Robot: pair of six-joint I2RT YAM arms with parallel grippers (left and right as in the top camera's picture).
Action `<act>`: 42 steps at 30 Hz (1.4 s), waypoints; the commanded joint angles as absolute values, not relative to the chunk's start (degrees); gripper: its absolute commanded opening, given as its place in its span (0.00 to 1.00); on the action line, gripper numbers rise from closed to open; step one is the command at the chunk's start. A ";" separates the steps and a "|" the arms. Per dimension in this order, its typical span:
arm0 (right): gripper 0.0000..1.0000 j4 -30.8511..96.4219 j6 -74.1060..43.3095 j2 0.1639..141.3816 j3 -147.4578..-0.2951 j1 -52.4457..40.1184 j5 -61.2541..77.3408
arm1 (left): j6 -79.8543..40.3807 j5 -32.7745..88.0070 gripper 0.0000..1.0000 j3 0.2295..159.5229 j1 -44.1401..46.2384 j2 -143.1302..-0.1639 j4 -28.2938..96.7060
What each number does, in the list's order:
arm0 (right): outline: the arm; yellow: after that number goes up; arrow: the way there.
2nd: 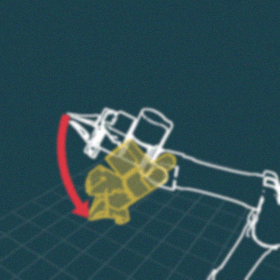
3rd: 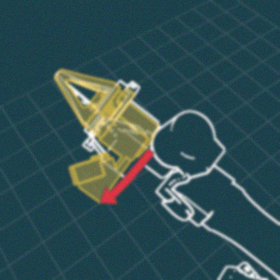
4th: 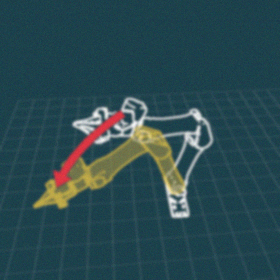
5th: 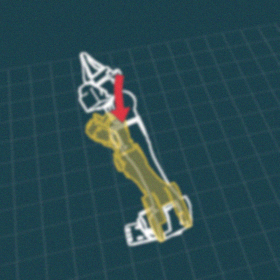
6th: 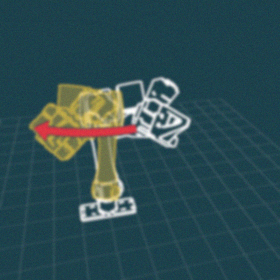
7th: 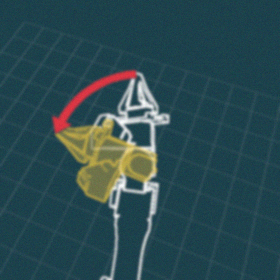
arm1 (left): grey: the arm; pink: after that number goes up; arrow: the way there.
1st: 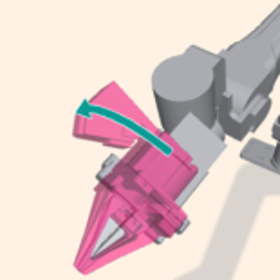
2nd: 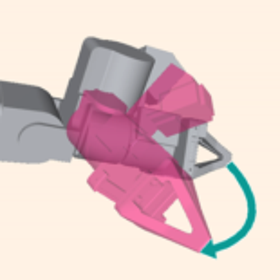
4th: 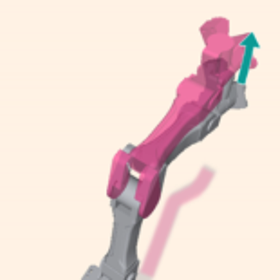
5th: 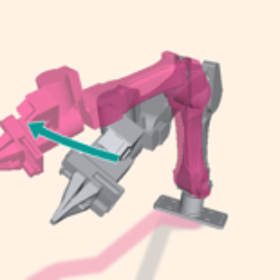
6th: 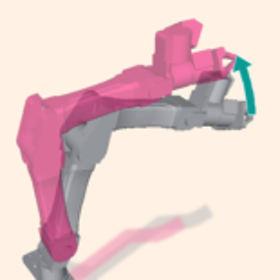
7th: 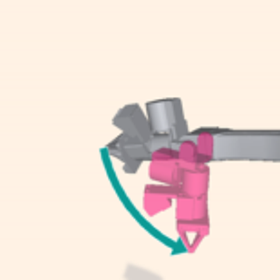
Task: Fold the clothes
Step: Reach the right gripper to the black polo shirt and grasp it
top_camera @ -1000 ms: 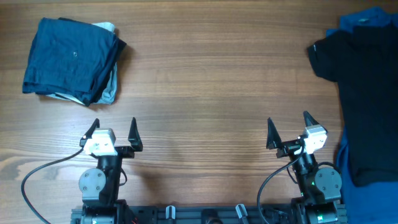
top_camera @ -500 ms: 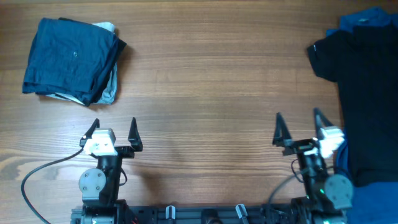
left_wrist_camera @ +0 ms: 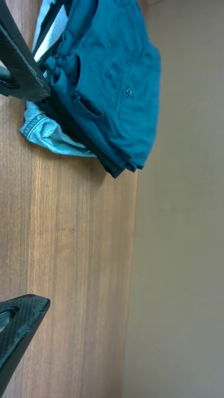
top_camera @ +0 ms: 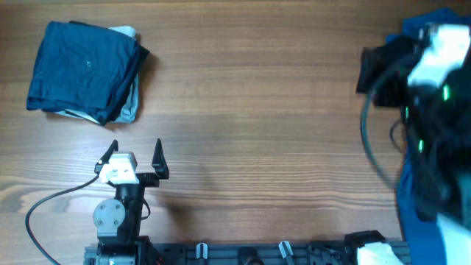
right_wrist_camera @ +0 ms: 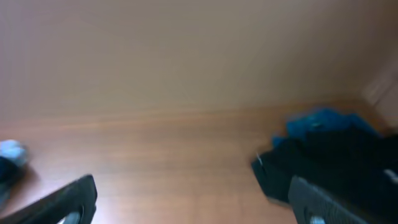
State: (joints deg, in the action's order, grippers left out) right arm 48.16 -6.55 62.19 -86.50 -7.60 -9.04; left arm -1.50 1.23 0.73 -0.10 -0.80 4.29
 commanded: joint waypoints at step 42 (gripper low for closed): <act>0.04 36.91 -14.61 124.33 -107.02 11.77 -3.97 | -0.40 1.87 1.00 0.34 0.12 -0.43 4.34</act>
